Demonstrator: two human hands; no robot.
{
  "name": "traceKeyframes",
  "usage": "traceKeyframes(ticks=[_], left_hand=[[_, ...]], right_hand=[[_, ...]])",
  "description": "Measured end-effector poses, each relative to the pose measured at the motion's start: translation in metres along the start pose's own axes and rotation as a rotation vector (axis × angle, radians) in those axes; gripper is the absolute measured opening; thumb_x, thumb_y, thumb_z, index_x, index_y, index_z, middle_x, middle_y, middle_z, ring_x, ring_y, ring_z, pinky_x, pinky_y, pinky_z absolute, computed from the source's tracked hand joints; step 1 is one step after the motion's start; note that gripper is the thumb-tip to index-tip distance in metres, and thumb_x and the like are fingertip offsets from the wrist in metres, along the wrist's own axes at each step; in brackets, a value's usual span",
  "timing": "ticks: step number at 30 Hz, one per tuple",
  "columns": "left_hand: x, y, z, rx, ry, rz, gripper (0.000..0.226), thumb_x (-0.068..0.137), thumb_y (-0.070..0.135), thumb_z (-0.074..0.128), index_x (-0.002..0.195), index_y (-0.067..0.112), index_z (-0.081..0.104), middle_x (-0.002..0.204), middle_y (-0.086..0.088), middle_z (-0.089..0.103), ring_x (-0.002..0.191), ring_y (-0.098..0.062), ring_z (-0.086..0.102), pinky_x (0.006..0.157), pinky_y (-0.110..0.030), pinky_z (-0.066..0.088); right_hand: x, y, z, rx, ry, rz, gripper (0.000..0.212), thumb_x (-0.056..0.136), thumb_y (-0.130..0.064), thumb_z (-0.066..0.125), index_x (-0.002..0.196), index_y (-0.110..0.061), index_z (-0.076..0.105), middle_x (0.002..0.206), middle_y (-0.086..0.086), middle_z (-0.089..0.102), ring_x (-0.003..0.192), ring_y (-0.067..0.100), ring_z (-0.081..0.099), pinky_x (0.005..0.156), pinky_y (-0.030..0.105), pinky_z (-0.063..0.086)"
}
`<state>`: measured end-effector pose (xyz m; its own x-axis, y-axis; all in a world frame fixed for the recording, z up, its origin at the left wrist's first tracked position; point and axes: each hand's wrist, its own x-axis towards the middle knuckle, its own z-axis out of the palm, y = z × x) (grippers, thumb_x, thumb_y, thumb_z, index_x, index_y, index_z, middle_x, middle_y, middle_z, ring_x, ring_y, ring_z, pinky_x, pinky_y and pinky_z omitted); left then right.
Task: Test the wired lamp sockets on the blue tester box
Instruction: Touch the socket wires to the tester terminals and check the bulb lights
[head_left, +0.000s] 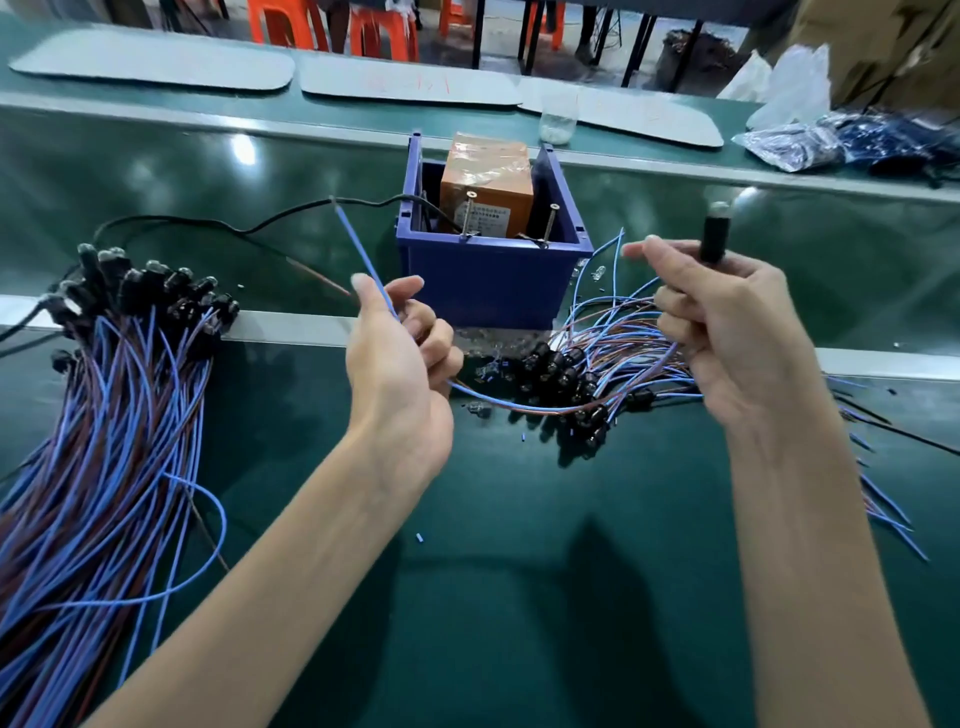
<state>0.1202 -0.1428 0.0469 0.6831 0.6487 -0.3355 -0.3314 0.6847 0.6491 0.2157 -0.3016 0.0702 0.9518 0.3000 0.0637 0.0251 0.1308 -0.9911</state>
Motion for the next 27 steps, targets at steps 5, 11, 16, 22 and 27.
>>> traceKeyframes(ticks=[5,11,16,22,27], left_hand=[[-0.001,-0.010,-0.004,0.272,-0.084,0.191,0.046,0.104,0.042,0.026,0.077,0.016,0.052,0.049,0.012,0.031,0.040,-0.004,0.022,0.037,-0.016,0.021],[-0.008,-0.022,-0.005,0.704,-0.260,0.333,0.038,0.101,0.032,0.046,0.066,0.023,0.058,0.046,0.016,0.040,0.047,-0.004,0.032,0.051,-0.024,0.027],[-0.008,-0.021,-0.007,0.735,-0.295,0.318,0.038,0.099,0.022,0.049,0.065,0.026,0.064,0.046,0.017,0.042,0.049,0.000,0.039,0.052,-0.014,0.036],[-0.008,-0.027,-0.009,0.851,-0.327,0.333,0.042,0.104,0.027,0.038,0.074,0.025,0.067,0.054,0.017,0.050,0.058,-0.003,0.044,0.065,-0.035,0.042],[0.004,-0.024,-0.011,0.851,-0.216,0.446,0.034,0.102,0.023,0.042,0.081,0.024,0.069,0.061,0.010,0.058,0.062,-0.008,0.055,0.067,-0.031,0.047]], right_hand=[[-0.001,0.010,0.018,0.041,-0.076,0.106,0.052,0.102,-0.040,0.039,0.079,-0.010,0.074,0.049,-0.011,0.020,0.043,0.004,0.016,0.037,0.015,0.014],[-0.019,0.019,0.054,-0.124,-0.183,0.110,0.050,0.096,-0.048,0.047,0.081,-0.010,0.076,0.047,-0.012,0.031,0.037,0.000,0.028,0.036,0.010,0.024],[-0.027,0.023,0.066,0.086,-0.130,0.102,0.007,0.088,-0.005,0.066,0.084,-0.001,0.069,0.047,-0.006,0.062,0.037,-0.001,0.053,0.038,0.007,0.036],[-0.024,0.027,0.069,0.200,-0.091,0.197,0.008,0.081,-0.005,0.072,0.074,-0.007,0.069,0.069,0.010,0.070,0.058,0.020,0.065,0.050,0.024,0.052],[-0.020,0.030,0.072,0.217,0.032,0.144,0.020,0.096,-0.007,0.054,0.077,-0.012,0.055,0.079,0.004,0.069,0.062,0.010,0.069,0.045,0.015,0.045]])
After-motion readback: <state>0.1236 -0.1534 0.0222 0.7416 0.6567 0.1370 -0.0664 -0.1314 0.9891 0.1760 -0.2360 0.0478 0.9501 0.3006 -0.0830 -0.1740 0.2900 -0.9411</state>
